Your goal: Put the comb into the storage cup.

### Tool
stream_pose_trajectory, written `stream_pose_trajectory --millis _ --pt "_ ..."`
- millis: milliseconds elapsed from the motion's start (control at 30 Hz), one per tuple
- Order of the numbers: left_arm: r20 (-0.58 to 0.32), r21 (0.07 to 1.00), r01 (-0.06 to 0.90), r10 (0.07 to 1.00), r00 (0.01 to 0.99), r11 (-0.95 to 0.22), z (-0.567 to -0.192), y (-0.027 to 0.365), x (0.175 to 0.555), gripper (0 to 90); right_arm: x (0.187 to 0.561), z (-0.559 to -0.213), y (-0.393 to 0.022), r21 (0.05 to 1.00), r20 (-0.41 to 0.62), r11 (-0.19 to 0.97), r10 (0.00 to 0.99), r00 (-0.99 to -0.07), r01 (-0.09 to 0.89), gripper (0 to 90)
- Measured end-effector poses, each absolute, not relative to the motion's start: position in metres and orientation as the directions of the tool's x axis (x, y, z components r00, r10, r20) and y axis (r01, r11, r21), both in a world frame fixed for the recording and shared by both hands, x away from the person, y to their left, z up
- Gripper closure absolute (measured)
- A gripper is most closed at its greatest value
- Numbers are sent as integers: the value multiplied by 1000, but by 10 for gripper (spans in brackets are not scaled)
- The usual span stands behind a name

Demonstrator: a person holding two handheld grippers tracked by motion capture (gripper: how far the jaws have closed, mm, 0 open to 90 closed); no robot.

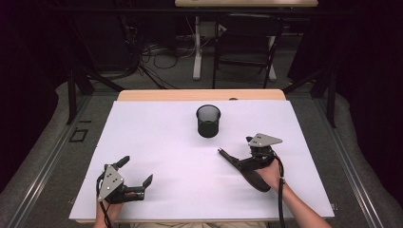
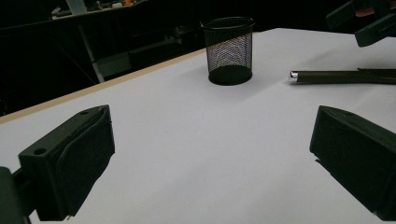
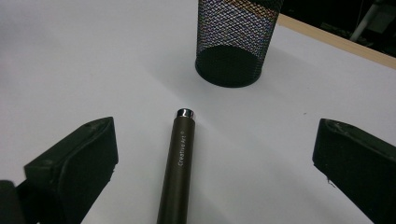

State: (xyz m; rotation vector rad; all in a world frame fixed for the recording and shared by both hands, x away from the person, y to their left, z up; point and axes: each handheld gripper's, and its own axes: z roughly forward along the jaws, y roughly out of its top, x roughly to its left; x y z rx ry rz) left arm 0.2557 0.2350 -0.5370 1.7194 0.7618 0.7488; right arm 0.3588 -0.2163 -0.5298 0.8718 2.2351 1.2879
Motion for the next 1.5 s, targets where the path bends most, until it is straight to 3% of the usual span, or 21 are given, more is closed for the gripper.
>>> stream_pose_trajectory --millis 800,900,1000,1300,1333,1367,1400,1500 --pt "111 965 128 796 595 -230 -537 236 256 0 387 -531 -202 838 -2 374 730 -683 397 7" --pt "112 964 128 797 594 -231 -537 236 256 0 390 -530 -199 827 -14 390 734 -680 405 151" --pt "113 965 127 798 591 -231 -536 237 256 0 392 -531 -195 819 -26 405 734 -679 407 169" --pt "116 965 125 800 589 -231 -536 237 256 1 399 -533 -185 797 -28 426 735 -678 429 585" --pt "116 964 126 800 589 -232 -536 237 256 1 399 -533 -185 797 -28 426 735 -678 429 585" --pt "114 964 128 799 590 -232 -536 237 256 1 399 -533 -184 796 -27 431 727 -686 425 697" --pt "111 964 130 799 591 -230 -536 238 256 1 399 -533 -183 795 -35 436 727 -686 422 745" --pt "114 964 129 799 591 -233 -536 238 256 1 400 -533 -180 790 -42 447 721 -692 419 834"
